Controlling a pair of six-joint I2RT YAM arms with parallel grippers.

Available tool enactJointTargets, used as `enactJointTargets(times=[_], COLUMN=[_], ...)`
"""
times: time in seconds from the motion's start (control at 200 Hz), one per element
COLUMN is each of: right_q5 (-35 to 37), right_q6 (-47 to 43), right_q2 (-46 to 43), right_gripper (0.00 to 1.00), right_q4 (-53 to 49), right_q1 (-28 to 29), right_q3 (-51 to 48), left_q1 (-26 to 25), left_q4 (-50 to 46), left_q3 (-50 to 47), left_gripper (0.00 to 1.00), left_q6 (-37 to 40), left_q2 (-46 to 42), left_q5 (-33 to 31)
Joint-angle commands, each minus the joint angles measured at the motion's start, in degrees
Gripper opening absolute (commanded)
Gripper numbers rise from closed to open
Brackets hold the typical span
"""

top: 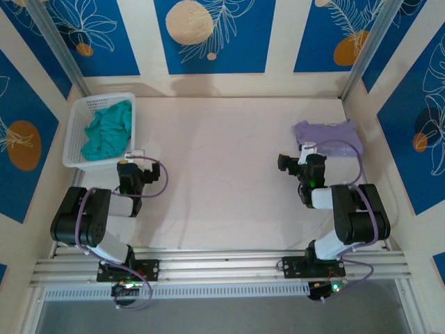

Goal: Fold the inside-out t-shirt

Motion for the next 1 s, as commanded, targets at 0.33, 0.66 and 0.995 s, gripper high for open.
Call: enactJointTargets(times=[0.33, 0.66, 0.995], right_q5=[1.0, -5.8, -5.6], right_q6=[-1.4, 19.9, 11.2], right_q2=[-5.7, -33.2, -25.0], right_gripper=[0.99, 0.99, 0.99], right_q4=[-6.5, -34.1, -37.4], right_q1=[1.4, -3.4, 13.4], right_q3=[2.4, 8.3, 17.1], left_q1=[0.8, 0.8, 6.7], left_q4=[-8.8, -34.0, -53.4], left_q3=[3.1, 12.0, 29.1], left_gripper=[1.00, 1.00, 1.00], left_q6=[1.3, -18.6, -20.4], left_q2=[-7.7, -29.6, -21.6], left_q5=[4.4, 8.8, -2.6])
